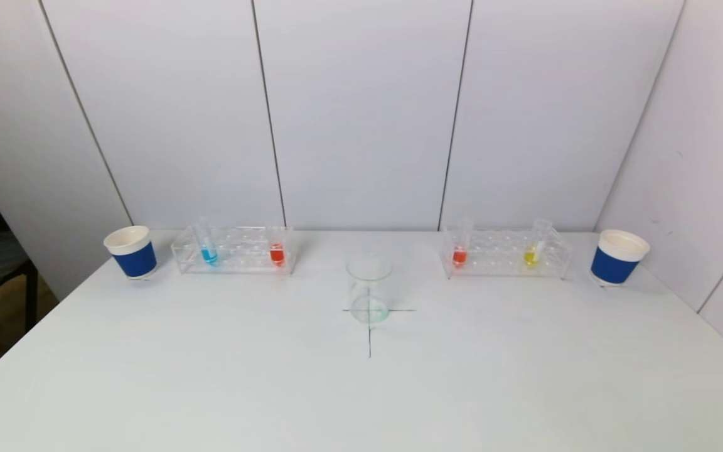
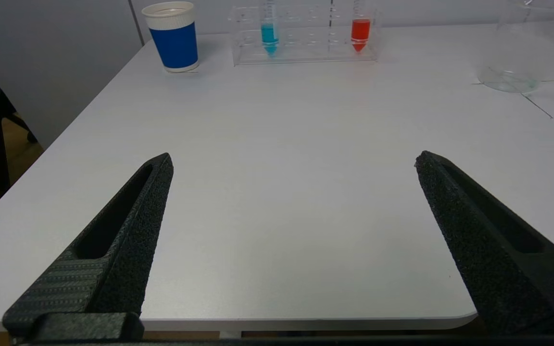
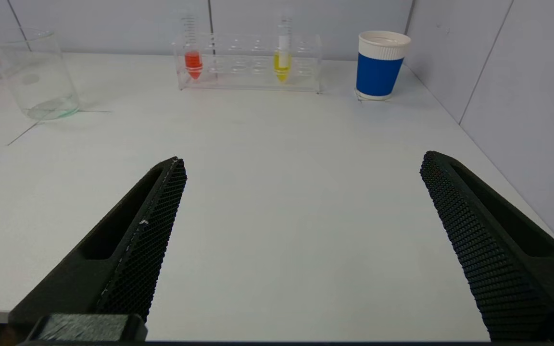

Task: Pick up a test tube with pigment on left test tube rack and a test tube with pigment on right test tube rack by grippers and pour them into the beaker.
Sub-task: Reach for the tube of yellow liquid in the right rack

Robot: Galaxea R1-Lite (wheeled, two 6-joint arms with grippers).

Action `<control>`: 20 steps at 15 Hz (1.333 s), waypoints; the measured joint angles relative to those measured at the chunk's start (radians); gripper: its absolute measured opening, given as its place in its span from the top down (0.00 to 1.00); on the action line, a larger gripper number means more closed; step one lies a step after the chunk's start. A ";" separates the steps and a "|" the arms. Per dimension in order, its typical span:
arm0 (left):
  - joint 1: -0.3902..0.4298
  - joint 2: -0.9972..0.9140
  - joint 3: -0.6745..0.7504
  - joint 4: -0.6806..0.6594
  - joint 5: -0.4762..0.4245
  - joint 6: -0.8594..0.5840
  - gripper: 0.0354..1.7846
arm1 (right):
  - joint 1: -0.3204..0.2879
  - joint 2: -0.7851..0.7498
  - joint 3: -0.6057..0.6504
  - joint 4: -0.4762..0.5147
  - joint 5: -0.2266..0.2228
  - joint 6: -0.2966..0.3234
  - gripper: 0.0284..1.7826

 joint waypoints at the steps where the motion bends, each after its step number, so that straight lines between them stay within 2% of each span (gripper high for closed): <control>1: 0.000 0.000 0.000 0.000 0.000 0.000 0.01 | 0.000 0.000 0.000 0.000 0.000 0.000 0.01; 9: 0.000 0.000 0.000 0.000 0.000 -0.001 0.01 | 0.000 0.000 -0.002 -0.006 -0.004 0.000 0.01; 14: 0.000 0.000 0.000 0.000 0.000 -0.001 0.01 | -0.001 0.000 -0.075 0.018 -0.015 0.000 0.01; 16: 0.000 0.000 0.000 0.000 -0.001 0.000 0.01 | 0.000 0.000 -0.128 0.067 -0.020 -0.001 0.01; 20: 0.000 0.000 0.000 0.000 0.000 0.000 0.01 | 0.000 0.011 -0.278 0.238 -0.004 -0.001 0.01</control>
